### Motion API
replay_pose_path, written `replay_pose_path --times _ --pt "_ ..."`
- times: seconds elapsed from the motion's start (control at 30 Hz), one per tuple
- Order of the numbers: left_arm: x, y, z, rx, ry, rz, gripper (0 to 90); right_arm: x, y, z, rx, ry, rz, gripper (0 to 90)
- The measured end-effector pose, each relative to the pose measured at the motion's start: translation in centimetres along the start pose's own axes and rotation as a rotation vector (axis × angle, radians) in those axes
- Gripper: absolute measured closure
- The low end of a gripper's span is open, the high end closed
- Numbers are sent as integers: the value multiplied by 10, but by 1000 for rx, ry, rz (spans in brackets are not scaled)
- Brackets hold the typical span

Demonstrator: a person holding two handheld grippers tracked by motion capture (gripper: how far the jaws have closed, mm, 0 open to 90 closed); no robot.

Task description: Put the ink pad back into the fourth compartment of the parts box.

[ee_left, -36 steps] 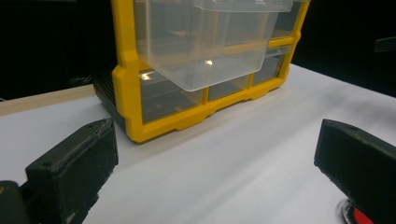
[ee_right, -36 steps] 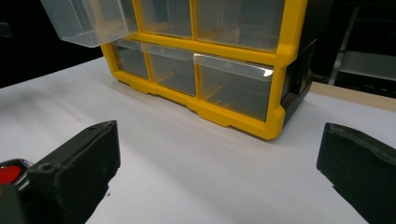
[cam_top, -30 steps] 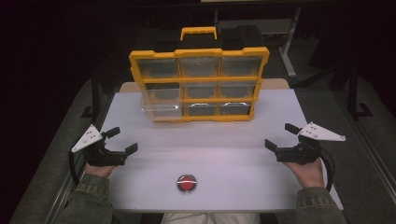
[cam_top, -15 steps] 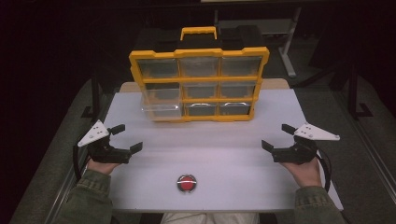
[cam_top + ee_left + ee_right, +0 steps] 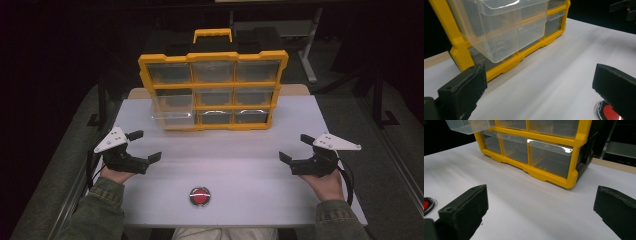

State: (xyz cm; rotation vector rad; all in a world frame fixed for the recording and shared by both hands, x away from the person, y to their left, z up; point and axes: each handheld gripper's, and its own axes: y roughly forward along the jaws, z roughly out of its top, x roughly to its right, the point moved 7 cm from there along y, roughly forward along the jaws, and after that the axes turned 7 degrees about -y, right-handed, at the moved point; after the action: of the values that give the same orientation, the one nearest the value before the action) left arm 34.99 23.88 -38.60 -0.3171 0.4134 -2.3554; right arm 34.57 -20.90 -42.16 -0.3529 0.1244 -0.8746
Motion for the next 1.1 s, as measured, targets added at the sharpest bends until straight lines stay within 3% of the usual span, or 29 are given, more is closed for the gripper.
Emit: replay_pose_path --times 0.4,0.77,1.1 --pt "20 19 9 -43 49 -61 0 -2 3 -2 -27 -5 13 0" --pt "33 34 3 -91 92 -93 0 -2 4 -4 -41 -12 15 0" --pt "55 45 4 -123 130 -157 0 -2 3 -3 -36 -18 15 0"
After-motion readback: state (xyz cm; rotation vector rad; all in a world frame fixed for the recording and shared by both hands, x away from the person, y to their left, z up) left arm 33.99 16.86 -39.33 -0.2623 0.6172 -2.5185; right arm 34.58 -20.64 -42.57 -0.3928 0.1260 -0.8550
